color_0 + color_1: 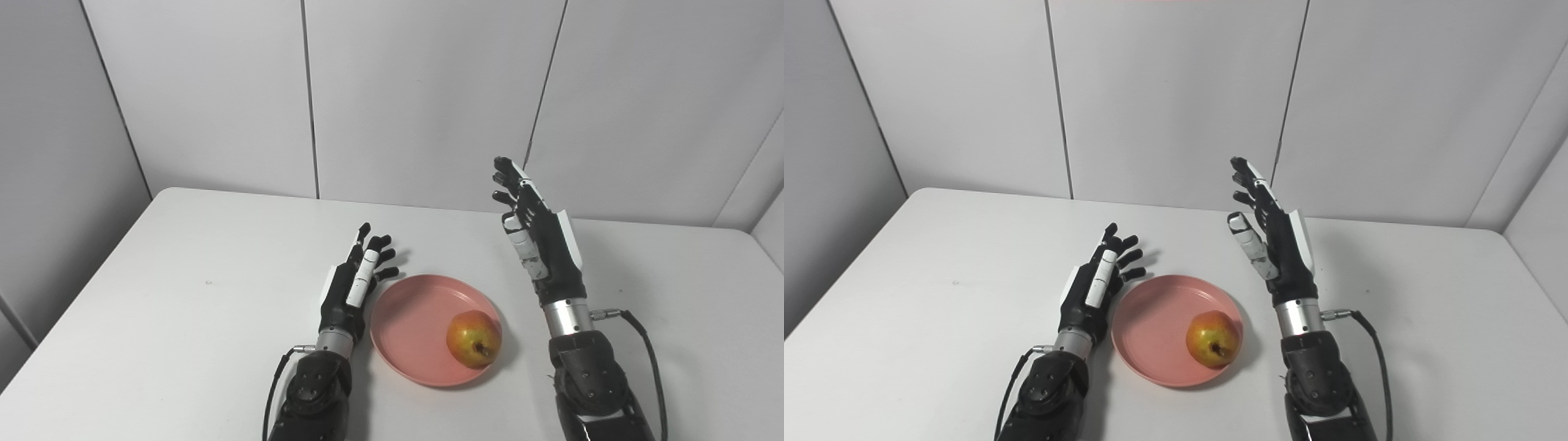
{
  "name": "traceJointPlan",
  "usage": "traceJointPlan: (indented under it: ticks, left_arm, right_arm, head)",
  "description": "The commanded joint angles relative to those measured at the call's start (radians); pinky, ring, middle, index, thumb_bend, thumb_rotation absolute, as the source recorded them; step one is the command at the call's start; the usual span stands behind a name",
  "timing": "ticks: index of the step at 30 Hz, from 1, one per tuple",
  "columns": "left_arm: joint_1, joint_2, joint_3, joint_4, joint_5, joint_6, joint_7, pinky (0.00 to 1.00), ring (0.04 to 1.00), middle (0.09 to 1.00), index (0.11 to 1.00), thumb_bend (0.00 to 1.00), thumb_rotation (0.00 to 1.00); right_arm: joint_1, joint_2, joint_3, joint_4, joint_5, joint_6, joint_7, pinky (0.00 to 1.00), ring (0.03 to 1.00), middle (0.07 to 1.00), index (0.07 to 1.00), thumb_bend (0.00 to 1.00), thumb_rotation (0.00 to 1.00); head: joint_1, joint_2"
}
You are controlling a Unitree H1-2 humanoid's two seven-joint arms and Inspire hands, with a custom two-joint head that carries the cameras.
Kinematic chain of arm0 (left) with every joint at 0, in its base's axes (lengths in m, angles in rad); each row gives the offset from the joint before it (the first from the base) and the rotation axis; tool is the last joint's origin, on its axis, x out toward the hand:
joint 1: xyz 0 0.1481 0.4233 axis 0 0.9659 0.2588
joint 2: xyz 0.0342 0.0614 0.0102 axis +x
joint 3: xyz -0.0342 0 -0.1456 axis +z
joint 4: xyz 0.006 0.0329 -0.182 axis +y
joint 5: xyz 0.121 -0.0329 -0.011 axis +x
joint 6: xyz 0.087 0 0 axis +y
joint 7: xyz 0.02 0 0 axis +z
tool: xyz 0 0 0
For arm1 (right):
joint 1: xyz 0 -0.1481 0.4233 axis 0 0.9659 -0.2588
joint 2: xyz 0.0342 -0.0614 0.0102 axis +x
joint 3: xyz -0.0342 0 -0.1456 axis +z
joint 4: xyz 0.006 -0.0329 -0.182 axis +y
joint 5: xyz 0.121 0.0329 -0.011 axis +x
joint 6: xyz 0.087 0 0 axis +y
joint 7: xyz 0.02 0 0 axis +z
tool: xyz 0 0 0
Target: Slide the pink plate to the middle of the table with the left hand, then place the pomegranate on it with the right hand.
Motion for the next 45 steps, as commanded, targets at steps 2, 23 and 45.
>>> traceJointPlan:
  ticks: [2,23,45]
  left_arm:
    - [0.01,0.009,-0.01,0.024,0.096,-0.159,0.08,0.88,0.906,0.92,0.933,0.79,0.87]
    - [0.001,0.116,-0.02,-0.059,0.067,0.135,-0.035,1.0,1.0,1.0,1.0,0.84,1.0]
    - [0.01,0.081,0.002,-0.008,0.063,0.057,0.051,1.0,1.0,1.0,1.0,0.92,1.0]
  right_arm:
    - [-0.028,0.014,-0.041,0.063,0.07,0.015,0.014,1.0,0.998,0.997,0.973,0.94,1.0]
    - [0.021,0.126,-0.171,0.303,0.141,0.082,-0.108,1.0,1.0,1.0,1.0,0.83,1.0]
    - [0.057,0.13,-0.147,0.279,0.157,0.105,-0.063,1.0,1.0,0.984,0.973,0.87,1.0]
  head:
    - [-0.01,0.001]
    - [-0.09,0.016]
    - [-0.089,0.026]
